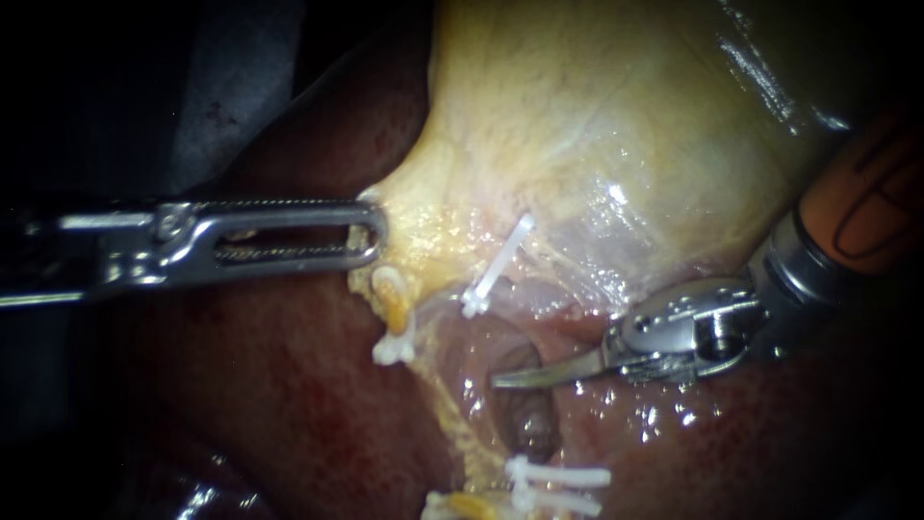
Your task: Go back from the cut right tube
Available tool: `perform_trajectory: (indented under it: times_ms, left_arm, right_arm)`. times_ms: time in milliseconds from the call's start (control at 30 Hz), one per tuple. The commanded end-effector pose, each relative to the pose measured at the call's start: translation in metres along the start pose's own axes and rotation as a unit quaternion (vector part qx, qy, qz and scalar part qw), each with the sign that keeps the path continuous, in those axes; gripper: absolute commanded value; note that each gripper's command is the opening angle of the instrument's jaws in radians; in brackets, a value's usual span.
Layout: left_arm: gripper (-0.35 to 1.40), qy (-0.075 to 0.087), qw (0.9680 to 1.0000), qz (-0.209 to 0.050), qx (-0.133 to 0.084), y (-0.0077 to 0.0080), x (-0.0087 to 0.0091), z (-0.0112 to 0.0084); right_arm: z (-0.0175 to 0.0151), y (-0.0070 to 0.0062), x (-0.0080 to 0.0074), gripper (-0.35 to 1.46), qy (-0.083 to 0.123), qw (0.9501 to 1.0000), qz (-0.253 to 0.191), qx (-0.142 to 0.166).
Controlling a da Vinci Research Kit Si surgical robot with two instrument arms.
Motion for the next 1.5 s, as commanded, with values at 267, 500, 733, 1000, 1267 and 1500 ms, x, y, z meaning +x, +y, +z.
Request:
perform_trajectory:
  times_ms: [267, 500, 733, 1000, 1267, 1500]
  left_arm:
    - [-0.35, 0.000, 1.0000, 0.000, 0.000, -0.0001, 0.0000, 0.0000]
    - [-0.35, 0.000, 1.0000, 0.000, 0.000, -0.0001, 0.0000, 0.0000]
    - [-0.35, 0.000, 1.0000, 0.000, 0.000, -0.0001, 0.0000, 0.0000]
    - [-0.35, 0.000, 1.0000, 0.000, 0.000, -0.0001, 0.0000, 0.0000]
    - [-0.35, 0.000, 1.0000, 0.000, 0.000, -0.0001, 0.0000, 0.0000]
    - [-0.35, 0.000, 1.0000, 0.000, 0.000, 0.0000, 0.0000, 0.0000]
  right_arm:
    - [-0.0001, -0.0001, 0.0001, -0.35, 0.000, 1.0000, 0.000, 0.000]
    - [0.0000, -0.0001, 0.0002, -0.35, 0.001, 1.0000, 0.000, 0.002]
    - [0.0002, -0.0001, 0.0003, 0.34, 0.019, 0.9998, 0.000, 0.004]
    - [0.0002, -0.0002, 0.0003, 0.54, 0.019, 0.9998, -0.001, 0.005]
    - [0.0001, -0.0002, 0.0003, 0.57, 0.019, 0.9998, -0.001, 0.005]
    - [-0.0016, -0.0006, 0.0004, 0.54, 0.019, 0.9998, 0.000, 0.011]
